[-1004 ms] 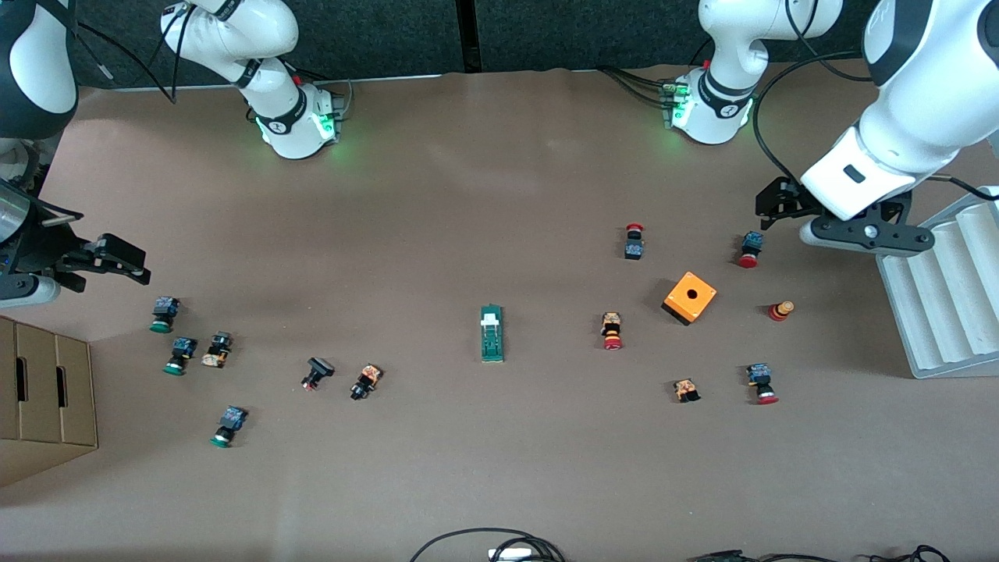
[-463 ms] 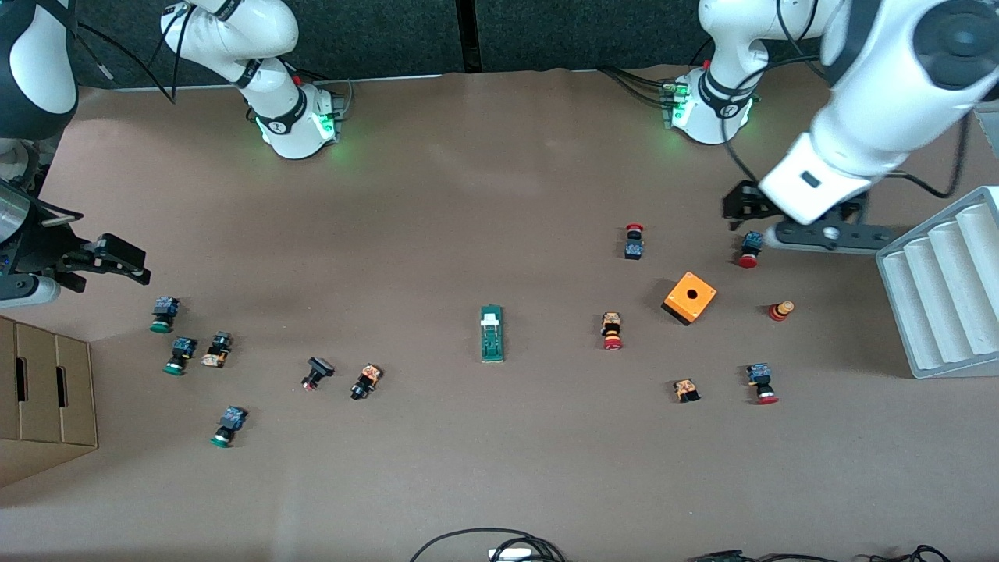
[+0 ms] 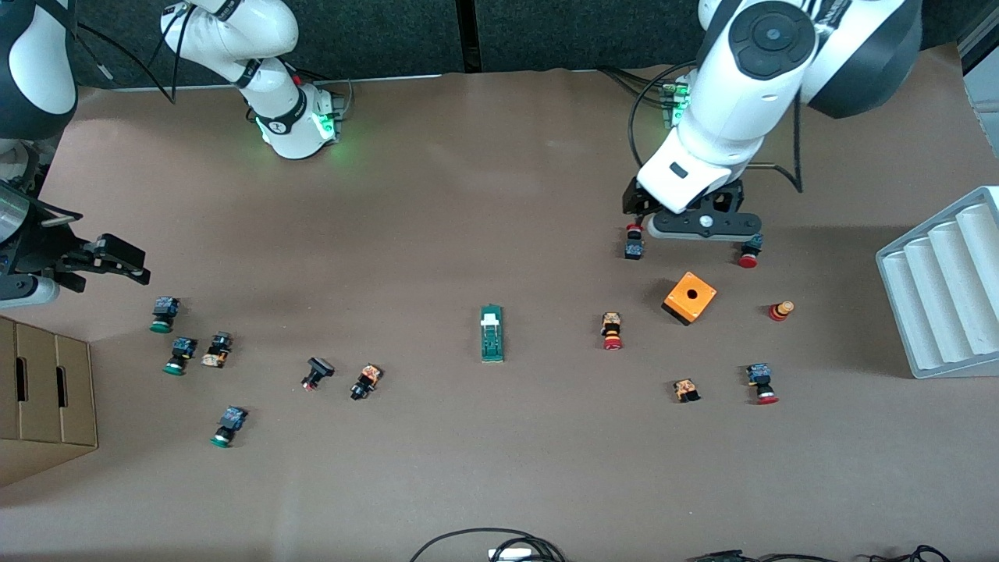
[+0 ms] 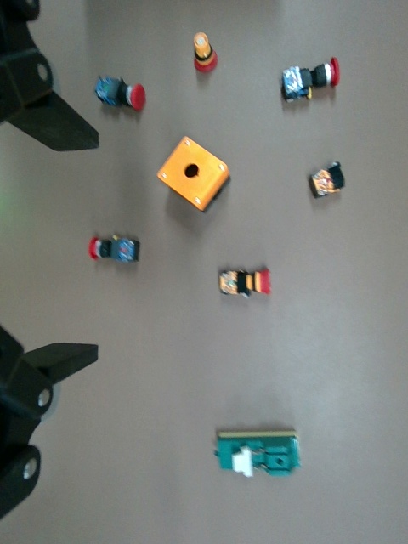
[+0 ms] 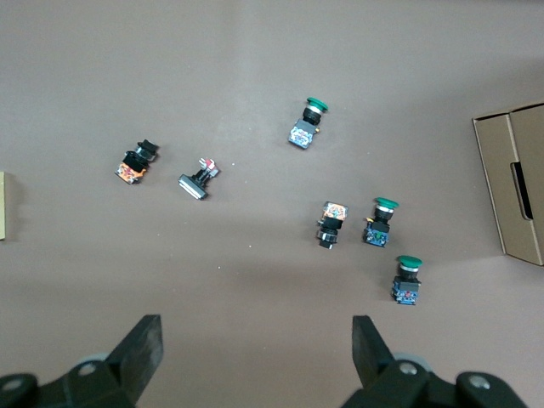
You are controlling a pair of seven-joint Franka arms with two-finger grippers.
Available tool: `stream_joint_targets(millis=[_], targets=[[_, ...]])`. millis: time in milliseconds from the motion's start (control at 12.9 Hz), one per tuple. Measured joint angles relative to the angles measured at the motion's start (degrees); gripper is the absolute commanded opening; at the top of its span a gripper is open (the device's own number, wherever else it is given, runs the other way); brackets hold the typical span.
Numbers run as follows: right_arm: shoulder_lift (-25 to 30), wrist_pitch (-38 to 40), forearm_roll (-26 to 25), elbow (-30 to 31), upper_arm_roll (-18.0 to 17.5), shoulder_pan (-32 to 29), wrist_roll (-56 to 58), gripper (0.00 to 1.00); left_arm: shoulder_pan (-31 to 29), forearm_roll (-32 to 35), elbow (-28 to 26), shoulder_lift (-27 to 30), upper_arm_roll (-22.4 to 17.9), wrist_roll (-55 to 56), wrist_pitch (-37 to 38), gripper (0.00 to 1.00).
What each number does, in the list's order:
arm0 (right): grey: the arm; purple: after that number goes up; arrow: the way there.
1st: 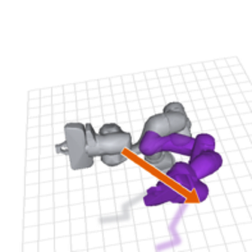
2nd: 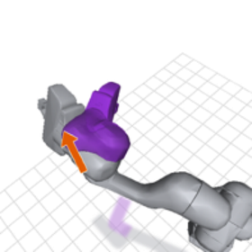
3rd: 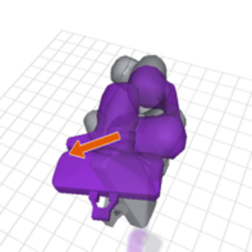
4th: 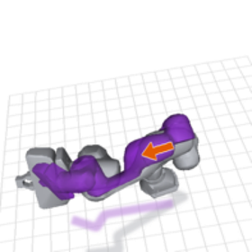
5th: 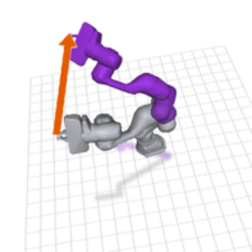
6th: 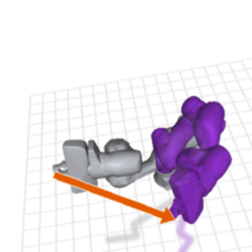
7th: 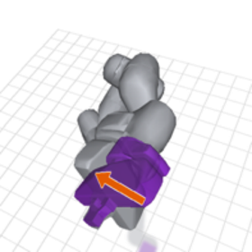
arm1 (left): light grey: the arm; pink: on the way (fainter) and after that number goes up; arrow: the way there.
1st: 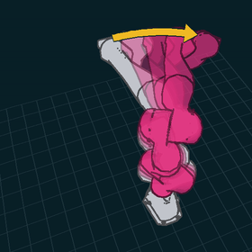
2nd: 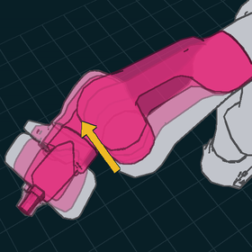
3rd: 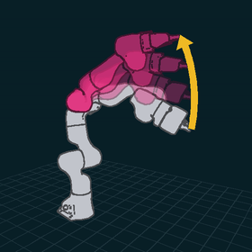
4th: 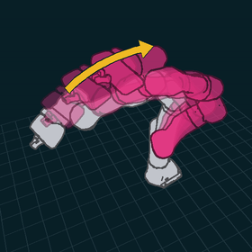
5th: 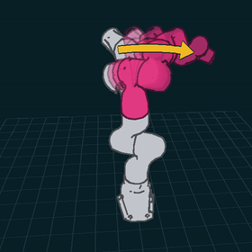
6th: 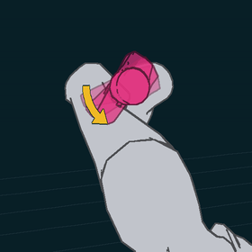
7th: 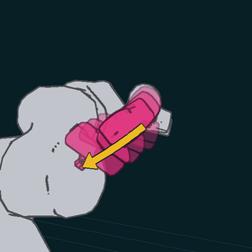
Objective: Close load switch with both arms
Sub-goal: 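Move the left gripper over the green load switch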
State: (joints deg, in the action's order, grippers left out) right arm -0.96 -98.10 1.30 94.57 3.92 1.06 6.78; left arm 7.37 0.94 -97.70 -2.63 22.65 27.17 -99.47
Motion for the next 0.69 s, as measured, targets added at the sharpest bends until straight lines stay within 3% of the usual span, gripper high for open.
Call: stream_joint_targets(millis=[309,695], targets=[[0.0,0.0,0.0,0.0,0.0,0.0,0.0,1.00,2.3,4.0,0.0,-3.4,4.6,10.2,-7.4,1.00],[0.0,0.0,0.0,0.0,0.0,0.0,0.0,1.00,9.0,12.5,-0.5,-10.2,5.1,18.5,-21.2,1.00]])
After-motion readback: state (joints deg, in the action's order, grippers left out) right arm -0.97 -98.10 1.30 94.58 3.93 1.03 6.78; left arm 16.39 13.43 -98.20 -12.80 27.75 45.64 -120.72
